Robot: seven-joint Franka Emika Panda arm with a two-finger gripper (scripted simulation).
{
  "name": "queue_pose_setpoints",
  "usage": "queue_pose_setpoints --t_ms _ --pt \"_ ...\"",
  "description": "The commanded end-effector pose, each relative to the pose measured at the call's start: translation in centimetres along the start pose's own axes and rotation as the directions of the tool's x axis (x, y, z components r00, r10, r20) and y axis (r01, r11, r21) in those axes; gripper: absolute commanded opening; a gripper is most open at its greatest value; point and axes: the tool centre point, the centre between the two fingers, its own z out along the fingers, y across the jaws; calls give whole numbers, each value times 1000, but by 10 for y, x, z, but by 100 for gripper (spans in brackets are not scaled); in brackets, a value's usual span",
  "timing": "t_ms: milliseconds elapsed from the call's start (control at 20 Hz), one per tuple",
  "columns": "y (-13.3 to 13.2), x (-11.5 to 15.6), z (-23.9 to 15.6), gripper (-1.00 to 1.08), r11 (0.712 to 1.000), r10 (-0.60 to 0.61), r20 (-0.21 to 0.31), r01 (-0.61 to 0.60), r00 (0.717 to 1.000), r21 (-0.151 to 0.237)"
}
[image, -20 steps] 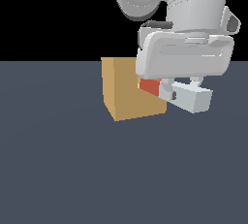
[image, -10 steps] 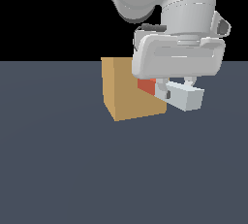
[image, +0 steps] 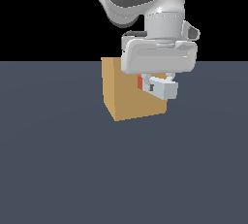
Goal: Insert the peg into the horizontal hole in a box.
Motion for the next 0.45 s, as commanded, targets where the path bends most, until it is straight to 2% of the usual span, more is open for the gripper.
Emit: queue_pose_setpoints --t_ms 0,200,400 --pt "1 14 -2 -100 1000 1 1 -1 1000 -4" --pt "1 28 -2 -100 1000 1 2 -1 1000 -4" --pt "2 31 -2 -100 1000 1 2 -1 1000 -4"
